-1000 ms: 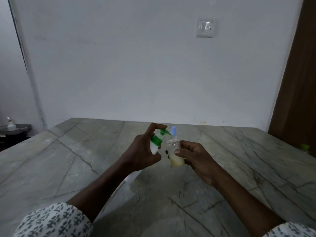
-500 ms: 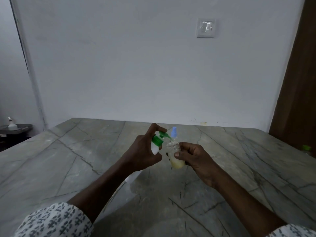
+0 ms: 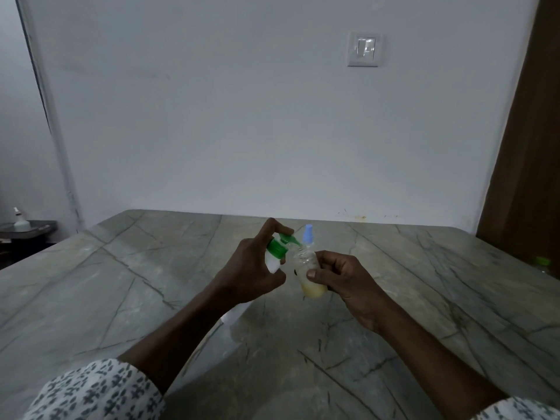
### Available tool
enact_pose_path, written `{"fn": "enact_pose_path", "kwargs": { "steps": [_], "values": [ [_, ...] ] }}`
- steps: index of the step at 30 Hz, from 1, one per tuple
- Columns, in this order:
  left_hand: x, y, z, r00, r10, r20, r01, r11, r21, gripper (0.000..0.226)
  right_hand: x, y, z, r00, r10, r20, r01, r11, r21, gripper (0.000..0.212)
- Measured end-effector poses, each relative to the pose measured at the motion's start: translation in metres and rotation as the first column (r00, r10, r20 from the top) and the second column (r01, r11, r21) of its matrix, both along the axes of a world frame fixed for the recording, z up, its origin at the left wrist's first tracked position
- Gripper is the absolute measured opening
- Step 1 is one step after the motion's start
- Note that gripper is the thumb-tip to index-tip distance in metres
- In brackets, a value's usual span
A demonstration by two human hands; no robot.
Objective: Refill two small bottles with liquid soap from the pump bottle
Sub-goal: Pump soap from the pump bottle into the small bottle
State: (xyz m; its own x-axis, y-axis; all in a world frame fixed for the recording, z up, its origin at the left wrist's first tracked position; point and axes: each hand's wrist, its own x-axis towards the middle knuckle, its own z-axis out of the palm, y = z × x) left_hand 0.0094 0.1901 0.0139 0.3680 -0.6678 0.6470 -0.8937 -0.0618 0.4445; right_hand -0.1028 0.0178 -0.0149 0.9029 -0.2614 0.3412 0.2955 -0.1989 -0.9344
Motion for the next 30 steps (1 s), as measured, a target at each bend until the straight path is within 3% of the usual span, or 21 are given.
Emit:
{"fn": "enact_pose_path", "kwargs": {
  "steps": [11, 20, 30],
  "values": [
    [0.0002, -0.0002, -0.0001, 1.0, -0.016, 0.015, 0.016, 1.0, -0.02, 0.079, 0.0015, 0.0017, 0.0024, 0.999, -0.047, 0.027, 0.047, 0.999, 0.006, 0.025],
    [0.002, -0.0006, -0.0011, 1.0, 0.004, -0.009, -0.004, 1.0, -0.013, 0.066, -0.0004, 0.0051, 0.002, 1.0, -0.03, 0.0, 0.03, 0.999, -0.021, 0.025],
    [0.0004, 0.0003, -0.0004, 1.0, -0.016, 0.003, 0.016, 1.0, -0.009, 0.077, -0.0006, 0.004, 0.004, 0.999, -0.051, 0.014, 0.051, 0.999, 0.016, 0.025]
  ]
}}
